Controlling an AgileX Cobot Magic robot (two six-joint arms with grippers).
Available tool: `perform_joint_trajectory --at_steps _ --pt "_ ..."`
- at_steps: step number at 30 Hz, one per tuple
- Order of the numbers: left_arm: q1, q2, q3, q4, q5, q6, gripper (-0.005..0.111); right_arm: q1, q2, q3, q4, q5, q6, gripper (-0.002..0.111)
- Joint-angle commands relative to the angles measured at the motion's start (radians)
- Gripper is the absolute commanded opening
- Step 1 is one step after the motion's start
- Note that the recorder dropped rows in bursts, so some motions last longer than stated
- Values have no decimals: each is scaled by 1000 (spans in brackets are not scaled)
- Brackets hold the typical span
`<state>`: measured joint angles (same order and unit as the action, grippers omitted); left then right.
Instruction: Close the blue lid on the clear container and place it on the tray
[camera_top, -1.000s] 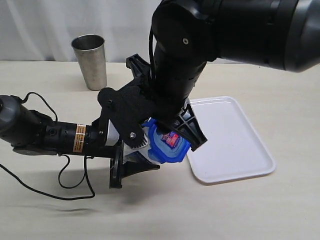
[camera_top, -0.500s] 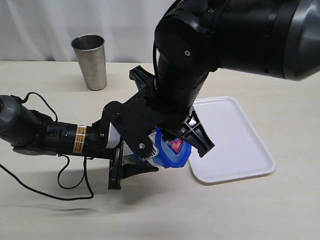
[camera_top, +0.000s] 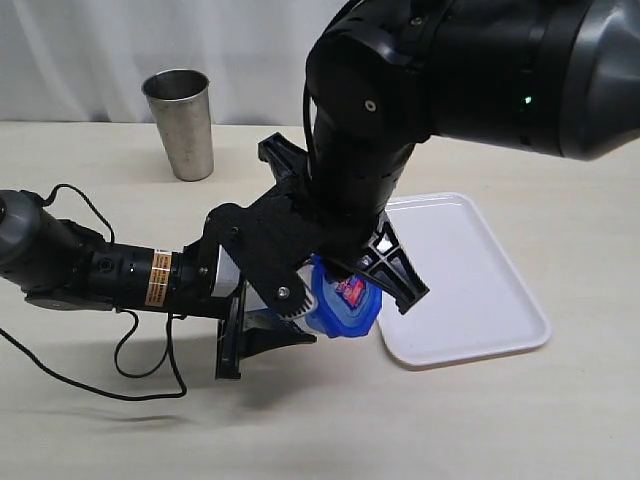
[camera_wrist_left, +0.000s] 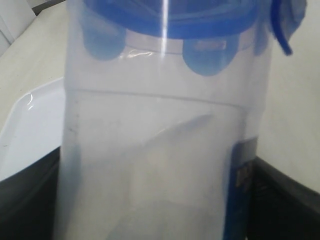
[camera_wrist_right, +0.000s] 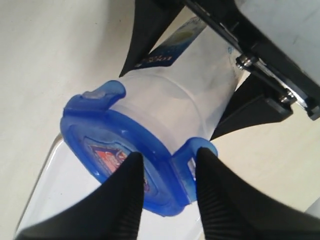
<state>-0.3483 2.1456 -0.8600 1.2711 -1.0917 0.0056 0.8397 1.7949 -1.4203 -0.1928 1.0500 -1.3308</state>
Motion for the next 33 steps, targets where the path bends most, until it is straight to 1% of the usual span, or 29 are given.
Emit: perform_joint_trajectory --at_steps 1,5,6,7,8,14,17,22,33 --pt "-11 -8 -4 -5 -129 -35 0 16 82 28 63 -78 6 21" --pt "-11 -8 -4 -5 -129 -35 0 24 82 28 50 -82 6 21" --pt "-11 -8 -4 -5 -129 -35 0 24 82 28 50 -92 7 18" --pt "-11 -8 -4 -5 -129 -35 0 24 82 28 50 -108 7 10" --pt "-11 -8 -4 -5 -129 -35 0 24 82 28 50 -110 7 6" --pt "-11 -8 -4 -5 -129 -35 0 24 82 28 66 -104 -1 7" --pt "-11 -8 -4 -3 -129 -35 0 24 85 28 66 -61 -15 4" --pt "-11 -8 -4 -1 -129 -35 0 24 97 28 70 -32 -21 4" --pt "-11 -8 -4 -3 -129 -35 0 24 82 21 69 -60 -17 4"
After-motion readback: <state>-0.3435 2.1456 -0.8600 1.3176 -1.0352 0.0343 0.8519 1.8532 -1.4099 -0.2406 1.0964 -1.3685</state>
